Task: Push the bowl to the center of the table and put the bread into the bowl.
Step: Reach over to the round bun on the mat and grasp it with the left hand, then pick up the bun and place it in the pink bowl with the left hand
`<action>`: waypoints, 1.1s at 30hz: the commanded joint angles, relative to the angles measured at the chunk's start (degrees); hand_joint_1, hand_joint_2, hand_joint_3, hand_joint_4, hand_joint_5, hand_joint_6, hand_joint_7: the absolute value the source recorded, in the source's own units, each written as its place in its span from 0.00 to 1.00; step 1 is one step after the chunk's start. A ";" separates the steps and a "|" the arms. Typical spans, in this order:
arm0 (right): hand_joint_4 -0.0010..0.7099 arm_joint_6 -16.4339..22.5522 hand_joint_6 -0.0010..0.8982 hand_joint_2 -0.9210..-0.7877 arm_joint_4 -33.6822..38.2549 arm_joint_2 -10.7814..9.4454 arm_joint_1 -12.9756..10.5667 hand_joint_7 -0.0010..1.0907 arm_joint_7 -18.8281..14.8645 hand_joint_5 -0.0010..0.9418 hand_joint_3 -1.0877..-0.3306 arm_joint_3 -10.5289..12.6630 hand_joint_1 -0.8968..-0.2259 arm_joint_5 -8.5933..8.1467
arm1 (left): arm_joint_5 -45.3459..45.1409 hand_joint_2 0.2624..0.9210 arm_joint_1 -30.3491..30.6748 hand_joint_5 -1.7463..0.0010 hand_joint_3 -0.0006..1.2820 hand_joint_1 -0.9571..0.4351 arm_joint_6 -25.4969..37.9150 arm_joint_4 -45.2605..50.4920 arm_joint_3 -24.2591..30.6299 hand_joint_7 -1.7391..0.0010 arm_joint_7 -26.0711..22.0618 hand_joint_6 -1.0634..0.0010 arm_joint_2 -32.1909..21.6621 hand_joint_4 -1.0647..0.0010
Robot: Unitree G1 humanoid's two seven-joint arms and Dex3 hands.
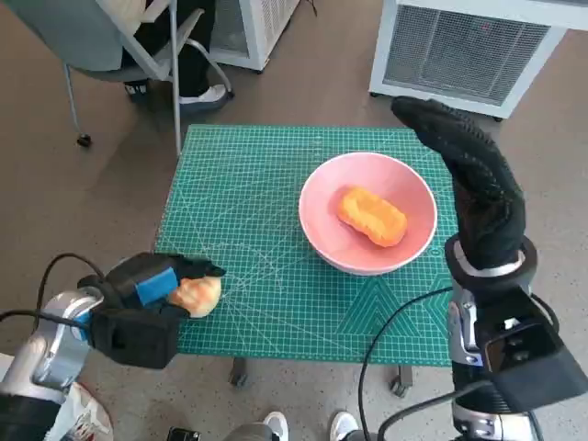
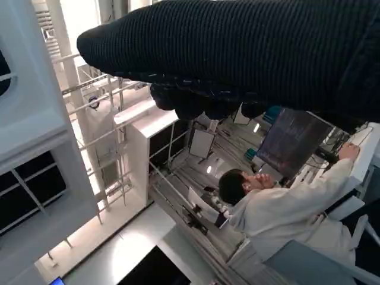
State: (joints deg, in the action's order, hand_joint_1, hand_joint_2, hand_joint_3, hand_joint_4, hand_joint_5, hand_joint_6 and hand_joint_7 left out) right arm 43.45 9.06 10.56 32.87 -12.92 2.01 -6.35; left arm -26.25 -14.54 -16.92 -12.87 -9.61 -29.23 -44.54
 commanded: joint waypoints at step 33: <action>0.49 1.73 0.00 0.00 2.19 -0.45 -0.05 0.66 0.12 0.01 0.45 0.62 0.53 0.99 | 6.75 0.99 -23.11 0.30 0.04 0.69 5.65 11.33 6.42 0.40 4.76 0.33 6.90 0.37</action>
State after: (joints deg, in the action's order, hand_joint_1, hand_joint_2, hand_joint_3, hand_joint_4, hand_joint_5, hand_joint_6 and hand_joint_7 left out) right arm 45.21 10.61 10.14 32.96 -12.89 2.53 -6.26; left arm -18.19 -34.37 -11.72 -3.69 -1.74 -26.30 -40.06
